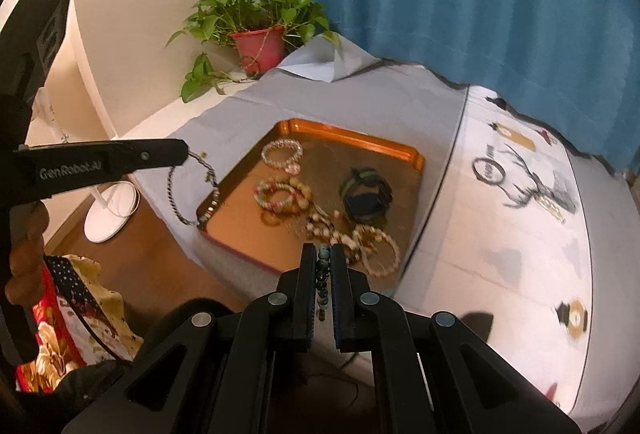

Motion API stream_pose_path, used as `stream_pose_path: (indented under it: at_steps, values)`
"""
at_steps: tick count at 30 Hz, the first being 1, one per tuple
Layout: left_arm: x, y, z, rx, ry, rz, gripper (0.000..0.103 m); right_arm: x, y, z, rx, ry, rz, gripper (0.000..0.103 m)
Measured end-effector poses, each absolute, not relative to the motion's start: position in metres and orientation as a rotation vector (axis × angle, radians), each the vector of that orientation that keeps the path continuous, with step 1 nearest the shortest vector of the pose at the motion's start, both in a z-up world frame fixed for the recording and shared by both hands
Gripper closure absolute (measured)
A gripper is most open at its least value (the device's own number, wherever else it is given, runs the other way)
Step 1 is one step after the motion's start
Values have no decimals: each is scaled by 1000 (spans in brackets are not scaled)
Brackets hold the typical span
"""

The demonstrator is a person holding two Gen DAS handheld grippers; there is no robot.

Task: Organize jewelry
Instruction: 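Carry the chain bracelet in the left tool while the right tool carries the green bracelet to the tray, then open both tools to drop the two bracelets onto the copper tray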

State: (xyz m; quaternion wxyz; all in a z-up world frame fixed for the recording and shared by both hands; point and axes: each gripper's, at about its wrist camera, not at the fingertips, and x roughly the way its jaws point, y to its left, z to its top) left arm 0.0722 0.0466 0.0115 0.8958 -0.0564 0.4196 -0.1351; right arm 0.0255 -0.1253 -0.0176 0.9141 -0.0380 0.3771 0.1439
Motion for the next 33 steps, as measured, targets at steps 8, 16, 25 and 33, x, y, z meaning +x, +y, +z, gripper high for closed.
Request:
stream_pose_path:
  at_steps: [8, 16, 25, 33]
  values:
    - [105, 41, 8, -103, 860, -304, 102, 64, -108, -22, -92, 760, 315, 96]
    - [151, 31, -14, -74, 902, -295, 102, 104, -102, -35, -64, 769, 320, 96]
    - [190, 22, -42, -29, 963, -276, 101, 139, -104, -65, -51, 815, 301, 95]
    - [192, 22, -67, 33, 978, -161, 14, 147, -99, -90, -122, 901, 278, 22]
